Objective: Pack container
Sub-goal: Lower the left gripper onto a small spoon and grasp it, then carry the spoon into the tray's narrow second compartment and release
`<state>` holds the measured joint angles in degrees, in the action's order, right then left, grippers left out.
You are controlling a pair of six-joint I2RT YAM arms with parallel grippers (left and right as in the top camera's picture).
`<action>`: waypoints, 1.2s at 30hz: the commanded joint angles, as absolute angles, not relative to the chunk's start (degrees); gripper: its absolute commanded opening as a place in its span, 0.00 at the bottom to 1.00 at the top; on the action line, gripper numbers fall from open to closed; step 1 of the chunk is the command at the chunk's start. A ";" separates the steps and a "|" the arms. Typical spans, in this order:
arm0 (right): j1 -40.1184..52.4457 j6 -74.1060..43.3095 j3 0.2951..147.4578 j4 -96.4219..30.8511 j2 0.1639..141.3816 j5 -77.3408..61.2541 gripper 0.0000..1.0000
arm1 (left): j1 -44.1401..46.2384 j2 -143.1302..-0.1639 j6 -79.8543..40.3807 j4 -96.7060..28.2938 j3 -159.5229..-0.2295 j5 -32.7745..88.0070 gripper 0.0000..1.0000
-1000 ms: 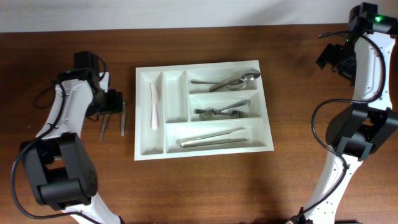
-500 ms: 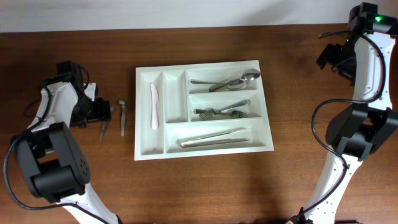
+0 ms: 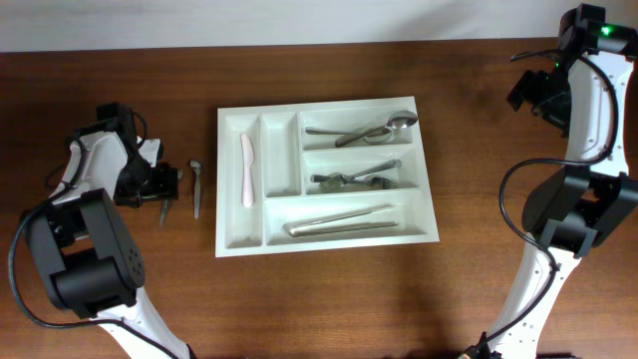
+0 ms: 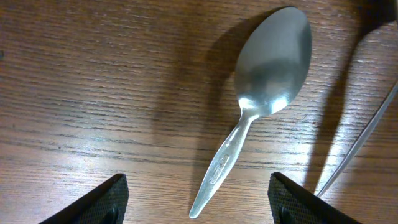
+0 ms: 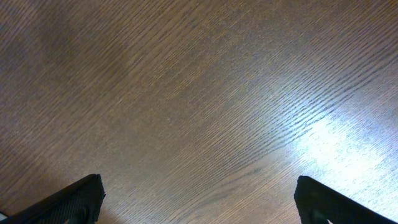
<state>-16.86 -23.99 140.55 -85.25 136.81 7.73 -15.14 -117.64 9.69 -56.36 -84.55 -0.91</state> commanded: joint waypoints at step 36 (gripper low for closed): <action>-16.91 -24.21 140.42 -85.12 135.37 8.86 0.99 | -15.27 -121.78 11.66 -54.74 -84.23 0.32 0.13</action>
<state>-16.84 -24.03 140.55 -85.25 136.81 7.73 -15.14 -120.81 11.33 -55.46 -84.55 -0.78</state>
